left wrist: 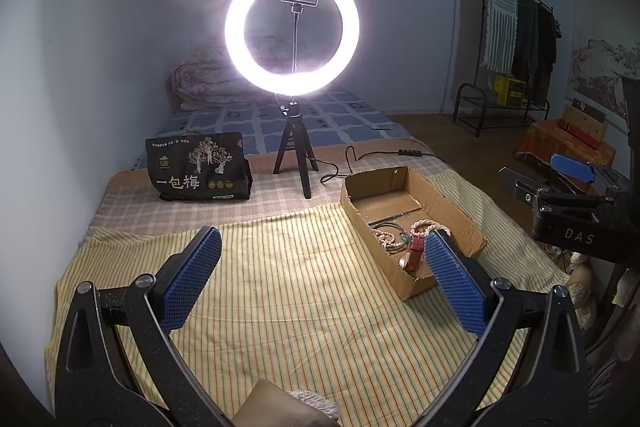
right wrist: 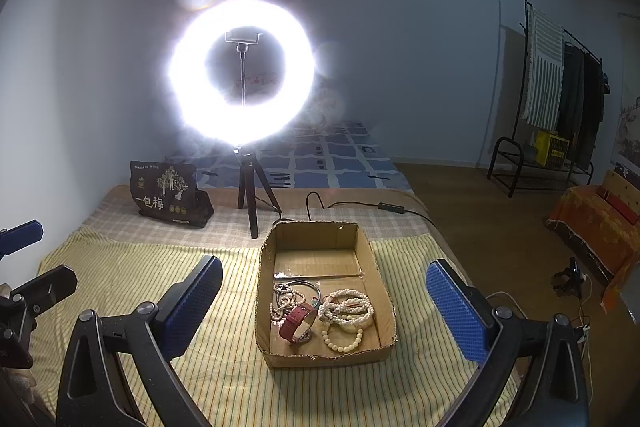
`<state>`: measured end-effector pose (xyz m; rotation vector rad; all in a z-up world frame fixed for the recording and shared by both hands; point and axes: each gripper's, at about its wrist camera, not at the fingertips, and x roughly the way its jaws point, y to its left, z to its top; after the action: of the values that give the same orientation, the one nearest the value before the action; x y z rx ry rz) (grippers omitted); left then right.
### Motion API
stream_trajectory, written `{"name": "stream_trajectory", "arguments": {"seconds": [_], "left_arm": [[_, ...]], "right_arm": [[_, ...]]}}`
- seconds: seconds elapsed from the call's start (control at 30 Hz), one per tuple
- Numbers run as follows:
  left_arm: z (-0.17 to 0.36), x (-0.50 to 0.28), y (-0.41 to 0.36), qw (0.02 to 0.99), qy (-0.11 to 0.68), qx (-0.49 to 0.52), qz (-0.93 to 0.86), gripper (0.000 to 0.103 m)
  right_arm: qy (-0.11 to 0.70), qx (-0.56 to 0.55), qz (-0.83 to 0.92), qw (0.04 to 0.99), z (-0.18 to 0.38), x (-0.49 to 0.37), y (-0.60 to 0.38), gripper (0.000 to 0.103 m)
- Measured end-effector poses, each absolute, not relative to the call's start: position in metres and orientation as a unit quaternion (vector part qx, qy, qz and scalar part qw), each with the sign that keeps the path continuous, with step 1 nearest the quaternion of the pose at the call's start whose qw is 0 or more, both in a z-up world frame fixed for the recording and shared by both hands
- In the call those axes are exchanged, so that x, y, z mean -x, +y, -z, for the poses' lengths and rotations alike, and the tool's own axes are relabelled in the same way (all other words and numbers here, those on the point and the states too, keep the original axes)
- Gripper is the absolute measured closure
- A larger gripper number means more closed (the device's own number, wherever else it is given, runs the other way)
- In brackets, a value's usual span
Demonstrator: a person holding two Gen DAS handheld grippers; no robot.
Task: Organize jewelry
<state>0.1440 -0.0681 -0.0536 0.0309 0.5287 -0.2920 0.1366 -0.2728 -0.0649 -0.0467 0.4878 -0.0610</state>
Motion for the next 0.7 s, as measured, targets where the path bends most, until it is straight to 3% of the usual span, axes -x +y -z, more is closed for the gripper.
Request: {"name": "stream_trajectory", "arguments": {"seconds": [0.7], "left_arm": [[0.0516, -0.1439, -0.0702, 0.954, 0.260, -0.014, 0.148, 0.000]], "right_arm": [[0.242, 0.023, 0.029, 0.969, 0.0672, -0.1373, -0.2710, 0.000]]}}
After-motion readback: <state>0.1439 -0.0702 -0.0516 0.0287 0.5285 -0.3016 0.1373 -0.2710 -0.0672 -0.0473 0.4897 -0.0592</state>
